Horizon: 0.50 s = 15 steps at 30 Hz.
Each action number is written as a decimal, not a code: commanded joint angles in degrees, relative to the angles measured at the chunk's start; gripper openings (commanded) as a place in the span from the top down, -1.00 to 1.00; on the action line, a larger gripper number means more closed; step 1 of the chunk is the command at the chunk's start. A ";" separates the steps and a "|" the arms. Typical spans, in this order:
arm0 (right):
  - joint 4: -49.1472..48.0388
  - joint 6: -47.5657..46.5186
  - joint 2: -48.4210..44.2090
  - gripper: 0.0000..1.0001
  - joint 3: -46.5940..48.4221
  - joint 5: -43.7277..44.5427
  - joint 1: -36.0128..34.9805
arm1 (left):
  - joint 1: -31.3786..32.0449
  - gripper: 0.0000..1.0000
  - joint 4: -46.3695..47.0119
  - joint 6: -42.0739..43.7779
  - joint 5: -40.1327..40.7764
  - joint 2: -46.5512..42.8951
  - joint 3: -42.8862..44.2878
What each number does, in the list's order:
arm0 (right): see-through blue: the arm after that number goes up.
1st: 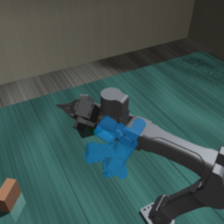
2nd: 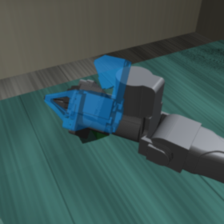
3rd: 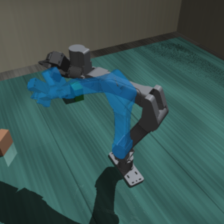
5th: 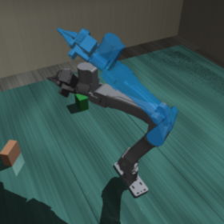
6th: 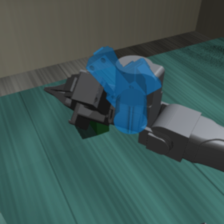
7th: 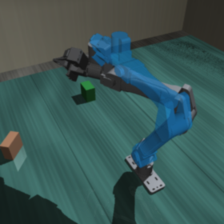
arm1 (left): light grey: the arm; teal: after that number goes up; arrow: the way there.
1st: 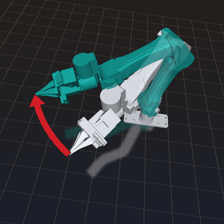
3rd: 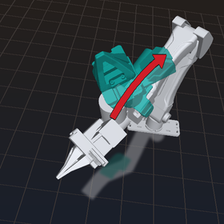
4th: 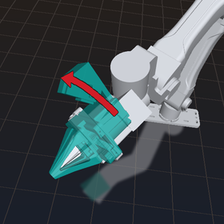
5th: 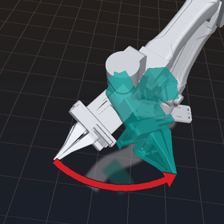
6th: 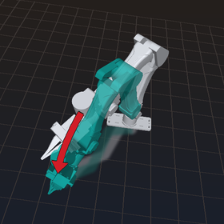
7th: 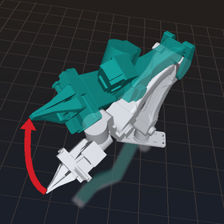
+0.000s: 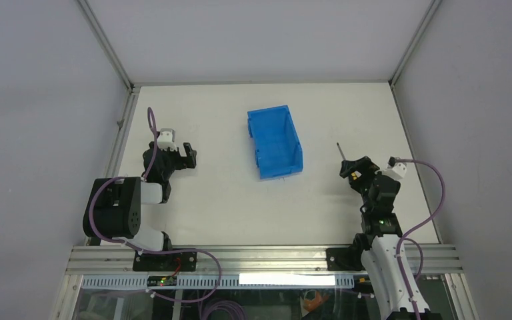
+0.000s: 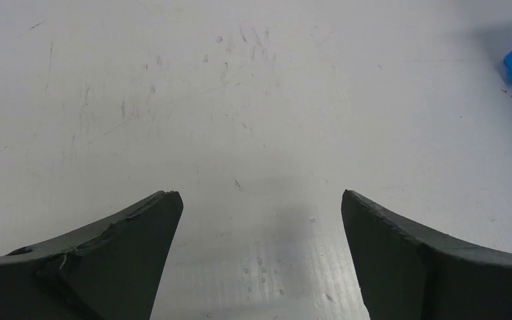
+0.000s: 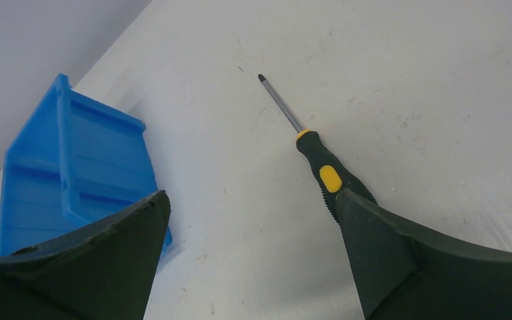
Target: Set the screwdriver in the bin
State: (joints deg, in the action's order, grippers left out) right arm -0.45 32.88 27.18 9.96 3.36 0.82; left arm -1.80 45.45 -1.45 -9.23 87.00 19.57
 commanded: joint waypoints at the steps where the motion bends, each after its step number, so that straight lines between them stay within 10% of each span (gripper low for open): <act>1: 2.38 4.15 0.45 -0.99 1.94 4.50 0.02 | 0.52 -0.98 3.24 -0.04 -0.17 -0.65 1.08; 5: 4.99 12.46 -0.84 -0.99 3.23 5.23 0.02 | 0.48 -0.98 3.24 -0.04 -0.22 -0.68 1.08; 10: -5.85 0.63 -2.27 -0.99 6.53 -9.51 0.02 | 0.57 -0.98 3.24 -0.05 -0.21 -0.69 1.08; 15: 14.13 -11.25 10.14 -0.95 28.42 -8.50 -0.02 | 0.50 -0.98 3.24 -0.11 -0.19 -0.71 1.08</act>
State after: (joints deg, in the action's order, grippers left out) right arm 5.78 32.88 29.54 21.02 -2.42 0.84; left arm -1.80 45.45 -1.45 -9.21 87.00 19.57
